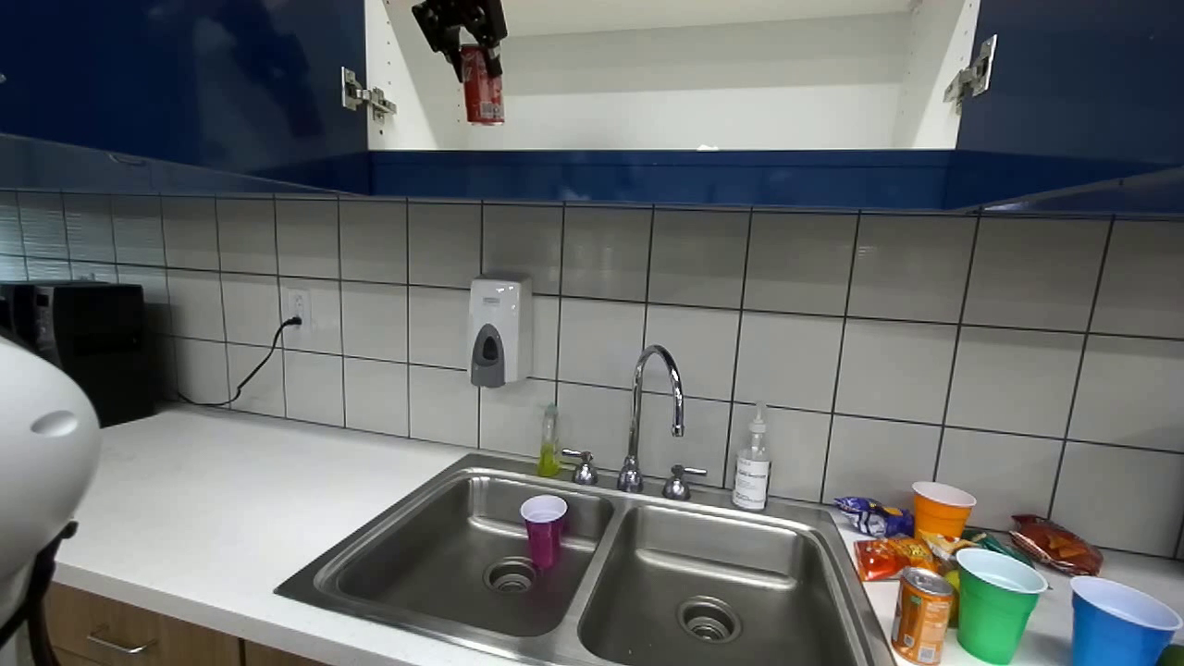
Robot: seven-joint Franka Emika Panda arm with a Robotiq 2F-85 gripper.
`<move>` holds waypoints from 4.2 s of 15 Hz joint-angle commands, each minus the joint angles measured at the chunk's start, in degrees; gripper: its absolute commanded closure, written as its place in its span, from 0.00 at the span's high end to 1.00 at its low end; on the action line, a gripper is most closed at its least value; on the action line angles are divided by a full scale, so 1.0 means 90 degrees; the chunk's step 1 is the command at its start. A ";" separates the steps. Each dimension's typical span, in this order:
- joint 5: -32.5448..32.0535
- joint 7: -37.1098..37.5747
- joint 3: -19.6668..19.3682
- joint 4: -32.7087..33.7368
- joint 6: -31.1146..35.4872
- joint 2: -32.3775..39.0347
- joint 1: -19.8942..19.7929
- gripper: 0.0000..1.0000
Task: Put the Coca Cola can inside the open cabinet
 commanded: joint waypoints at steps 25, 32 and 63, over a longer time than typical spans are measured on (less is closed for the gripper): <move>-0.0162 0.0395 -0.0098 0.2057 -0.1103 0.1593 0.0031 0.39; -0.0209 0.0489 -0.0112 0.2490 -0.1264 0.1922 0.0052 0.39; -0.0184 0.0640 -0.0269 0.3934 -0.2136 0.3009 0.0196 1.00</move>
